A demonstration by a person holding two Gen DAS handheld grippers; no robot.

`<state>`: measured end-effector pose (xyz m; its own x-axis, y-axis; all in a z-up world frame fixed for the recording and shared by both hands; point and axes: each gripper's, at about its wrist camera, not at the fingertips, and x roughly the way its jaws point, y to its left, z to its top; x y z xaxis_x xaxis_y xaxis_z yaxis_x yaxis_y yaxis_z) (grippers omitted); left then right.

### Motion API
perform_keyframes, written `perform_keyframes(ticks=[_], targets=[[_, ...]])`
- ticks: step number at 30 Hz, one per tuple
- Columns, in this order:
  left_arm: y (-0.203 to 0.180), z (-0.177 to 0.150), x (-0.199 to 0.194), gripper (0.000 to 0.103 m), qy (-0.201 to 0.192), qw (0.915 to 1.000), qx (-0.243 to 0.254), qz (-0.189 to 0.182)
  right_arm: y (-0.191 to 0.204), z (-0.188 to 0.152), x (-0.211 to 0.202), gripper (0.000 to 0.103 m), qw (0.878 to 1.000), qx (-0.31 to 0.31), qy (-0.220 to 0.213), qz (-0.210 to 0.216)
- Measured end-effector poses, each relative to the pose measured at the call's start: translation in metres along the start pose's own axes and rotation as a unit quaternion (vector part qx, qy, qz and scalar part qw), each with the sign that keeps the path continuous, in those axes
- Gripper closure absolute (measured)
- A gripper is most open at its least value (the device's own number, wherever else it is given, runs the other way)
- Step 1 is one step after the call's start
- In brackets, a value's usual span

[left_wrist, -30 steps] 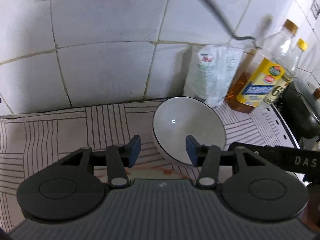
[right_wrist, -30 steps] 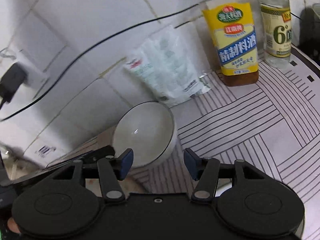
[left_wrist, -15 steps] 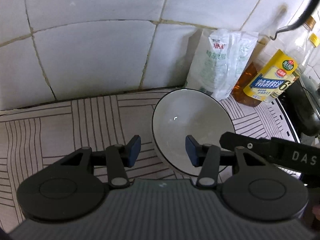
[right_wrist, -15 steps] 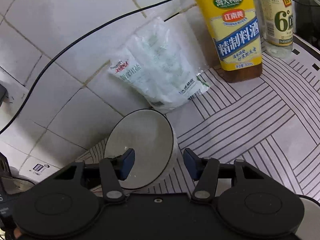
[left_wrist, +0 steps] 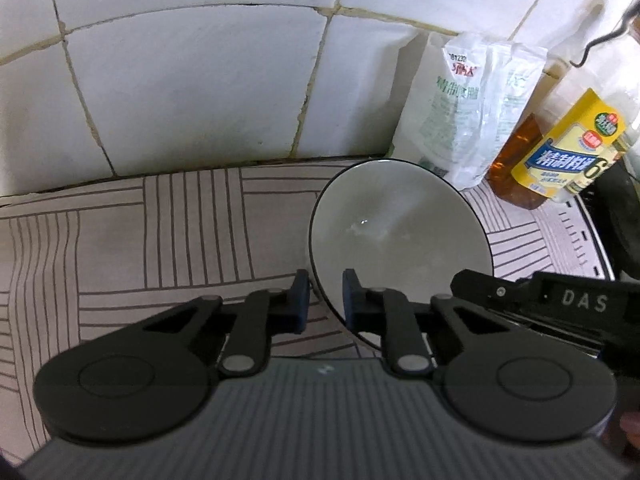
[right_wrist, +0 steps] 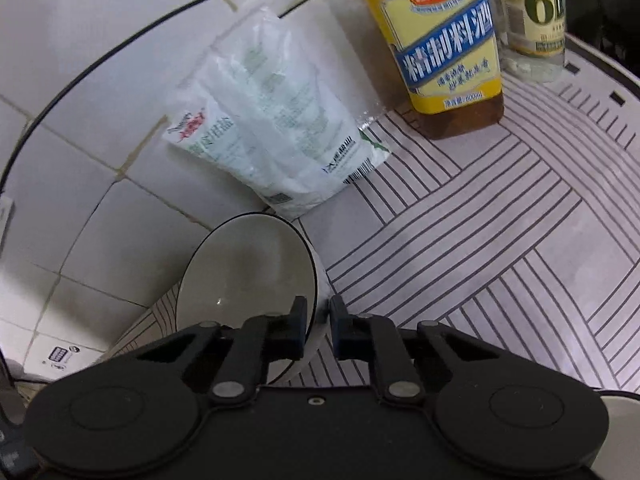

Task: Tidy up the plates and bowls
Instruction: 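Carry the third bowl and lower it into the two nested bowls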

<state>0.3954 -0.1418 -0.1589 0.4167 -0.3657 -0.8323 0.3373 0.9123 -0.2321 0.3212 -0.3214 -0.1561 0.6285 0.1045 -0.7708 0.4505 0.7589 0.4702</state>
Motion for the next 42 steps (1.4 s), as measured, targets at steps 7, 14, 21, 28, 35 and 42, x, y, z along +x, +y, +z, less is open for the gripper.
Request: perform_keyframes(ticks=[7,14,21,28,35,42], targets=[[-0.016,-0.005,-0.017,0.088,-0.01,0.9997,-0.005,0.024,0.011,-0.004,-0.009,0.088,0.999,-0.041,-0.005,-0.018],[-0.033,-0.017,-0.056,0.088,-0.008,0.9998,0.0,0.019,0.01,-0.013,-0.056,0.088,0.999,-0.042,-0.011,-0.013],[-0.059,-0.029,-0.109,0.088,-0.028,0.9992,0.025,0.011,-0.001,-0.023,-0.113,0.088,0.999,-0.026,-0.025,0.018],[-0.076,-0.042,-0.146,0.088,-0.03,0.999,0.025,-0.021,-0.005,-0.03,-0.161,0.087,0.998,-0.04,-0.053,0.007],[-0.096,-0.064,-0.154,0.088,-0.02,0.9979,0.027,-0.055,-0.024,-0.047,-0.193,0.087,0.993,-0.067,-0.092,-0.009],[-0.122,-0.083,-0.147,0.088,-0.023,0.996,0.072,-0.048,-0.052,-0.057,-0.187,0.087,0.993,-0.082,-0.088,-0.021]])
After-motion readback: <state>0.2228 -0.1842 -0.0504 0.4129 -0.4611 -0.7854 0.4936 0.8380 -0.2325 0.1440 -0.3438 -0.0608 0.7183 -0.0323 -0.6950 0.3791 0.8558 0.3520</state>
